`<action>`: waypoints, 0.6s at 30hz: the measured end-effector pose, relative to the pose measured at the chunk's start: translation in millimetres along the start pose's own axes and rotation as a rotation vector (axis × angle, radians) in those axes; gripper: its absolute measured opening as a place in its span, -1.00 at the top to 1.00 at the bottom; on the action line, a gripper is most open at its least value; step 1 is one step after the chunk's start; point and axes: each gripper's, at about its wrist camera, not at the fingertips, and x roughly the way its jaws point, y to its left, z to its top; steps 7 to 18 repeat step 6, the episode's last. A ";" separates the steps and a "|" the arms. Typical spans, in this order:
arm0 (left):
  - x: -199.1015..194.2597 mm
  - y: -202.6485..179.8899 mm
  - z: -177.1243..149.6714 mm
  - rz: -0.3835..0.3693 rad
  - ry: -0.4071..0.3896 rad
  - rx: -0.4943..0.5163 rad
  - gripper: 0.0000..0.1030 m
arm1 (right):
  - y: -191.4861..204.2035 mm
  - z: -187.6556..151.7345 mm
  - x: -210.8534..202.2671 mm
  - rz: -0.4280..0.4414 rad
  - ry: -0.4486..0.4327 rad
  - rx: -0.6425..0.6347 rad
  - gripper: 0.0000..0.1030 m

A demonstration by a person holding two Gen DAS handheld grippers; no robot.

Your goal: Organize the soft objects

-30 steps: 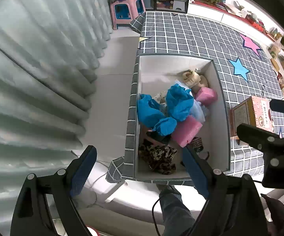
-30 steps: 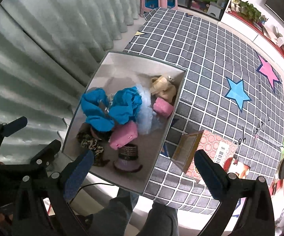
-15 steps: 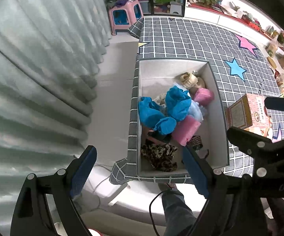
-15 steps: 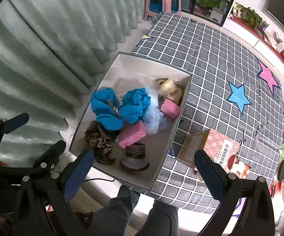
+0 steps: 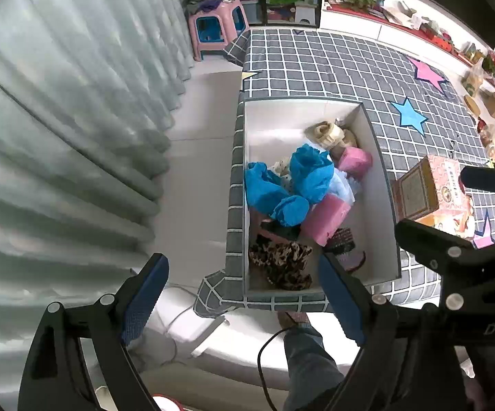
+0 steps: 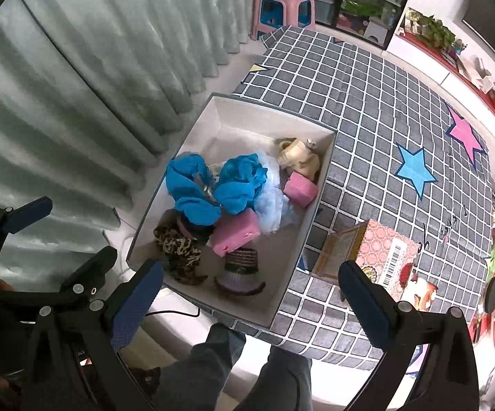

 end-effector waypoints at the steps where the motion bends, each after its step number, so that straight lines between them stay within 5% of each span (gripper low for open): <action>1: -0.7 0.9 -2.3 -0.001 0.002 -0.001 -0.76 | 1.0 -0.7 0.2 0.001 0.000 0.000 -1.00; 18: -5.2 9.7 -10.7 -0.013 -0.013 -0.012 -0.76 | 5.3 -3.0 1.7 0.005 0.002 -0.008 -1.00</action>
